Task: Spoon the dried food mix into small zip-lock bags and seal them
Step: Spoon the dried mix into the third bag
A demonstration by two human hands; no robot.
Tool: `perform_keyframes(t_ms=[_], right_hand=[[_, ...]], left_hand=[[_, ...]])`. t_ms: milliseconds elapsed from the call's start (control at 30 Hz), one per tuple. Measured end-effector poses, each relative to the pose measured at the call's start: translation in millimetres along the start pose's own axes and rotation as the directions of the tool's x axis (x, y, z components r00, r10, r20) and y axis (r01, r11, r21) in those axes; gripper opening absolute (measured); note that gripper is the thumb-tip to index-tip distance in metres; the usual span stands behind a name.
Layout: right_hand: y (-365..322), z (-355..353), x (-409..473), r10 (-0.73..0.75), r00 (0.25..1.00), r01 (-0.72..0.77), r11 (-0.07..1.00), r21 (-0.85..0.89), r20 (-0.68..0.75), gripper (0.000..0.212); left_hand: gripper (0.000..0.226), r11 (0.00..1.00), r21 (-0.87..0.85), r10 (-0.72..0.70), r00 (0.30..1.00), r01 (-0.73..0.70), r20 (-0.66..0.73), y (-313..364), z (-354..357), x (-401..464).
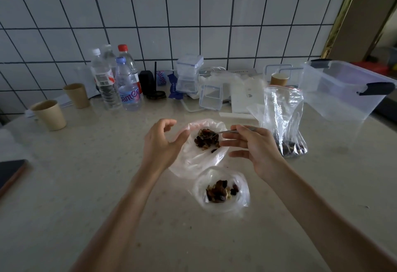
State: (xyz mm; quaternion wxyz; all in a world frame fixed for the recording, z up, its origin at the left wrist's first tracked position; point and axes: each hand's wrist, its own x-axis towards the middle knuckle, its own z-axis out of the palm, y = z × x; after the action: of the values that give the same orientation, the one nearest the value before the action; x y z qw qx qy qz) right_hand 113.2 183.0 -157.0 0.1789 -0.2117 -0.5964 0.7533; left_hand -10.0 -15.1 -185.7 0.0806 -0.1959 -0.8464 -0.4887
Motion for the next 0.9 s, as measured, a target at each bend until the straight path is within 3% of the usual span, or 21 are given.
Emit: perform_keyframes(t_ms=[167, 233, 333, 467, 567, 667, 767, 900], right_hand=[[-13.3, -14.1, -17.1, -0.027, 0.997, 0.027, 1.0, -0.001, 0.067, 0.024], [-15.8, -23.9, -26.6, -0.033, 0.996, 0.032, 0.999, 0.006, 0.085, 0.025], [-16.3, -40.1, -41.7, -0.034, 0.993, 0.032, 0.999, 0.02, 0.112, 0.025], [-11.9, -58.3, -59.7, -0.017, 0.991, 0.017, 1.0, 0.001, 0.135, 0.026], [-4.6, -65.9, -68.2, -0.007, 0.989, 0.013, 0.999, -0.037, 0.149, 0.028], [4.7, -67.4, -70.2, -0.076, 0.979, 0.107, 0.982, -0.158, 0.189, 0.027], [12.8, -68.6, -69.9, -0.252, 0.925, 0.353, 0.847, -0.397, 0.284, 0.021], [13.8, -75.4, -73.1, -0.408, 0.758, 0.651, 0.433, -0.623, 0.509, 0.024]], left_hand=[[0.027, 0.972, 0.089, 0.222, 0.973, -0.216, -0.069, 22.9, -14.5, -24.9], [0.018, 0.961, 0.093, 0.264, 0.964, -0.261, -0.02, 30.3, -19.2, -38.5], [0.011, 0.973, 0.107, 0.187, 0.971, -0.204, 0.152, 36.6, -18.4, -58.8], [0.022, 0.976, 0.166, 0.086, 0.947, -0.143, 0.31, 29.5, -9.5, -79.2], [0.017, 0.972, 0.183, 0.085, 0.949, -0.146, 0.303, 26.5, -3.4, -80.9], [0.017, 0.978, 0.169, 0.08, 0.967, -0.123, 0.242, 28.2, 1.3, -74.5], [0.015, 0.975, 0.195, 0.064, 0.975, -0.106, 0.214, 29.8, 3.6, -71.2], [0.014, 0.96, 0.251, 0.072, 0.978, -0.121, 0.195, 29.3, 6.2, -69.6]])
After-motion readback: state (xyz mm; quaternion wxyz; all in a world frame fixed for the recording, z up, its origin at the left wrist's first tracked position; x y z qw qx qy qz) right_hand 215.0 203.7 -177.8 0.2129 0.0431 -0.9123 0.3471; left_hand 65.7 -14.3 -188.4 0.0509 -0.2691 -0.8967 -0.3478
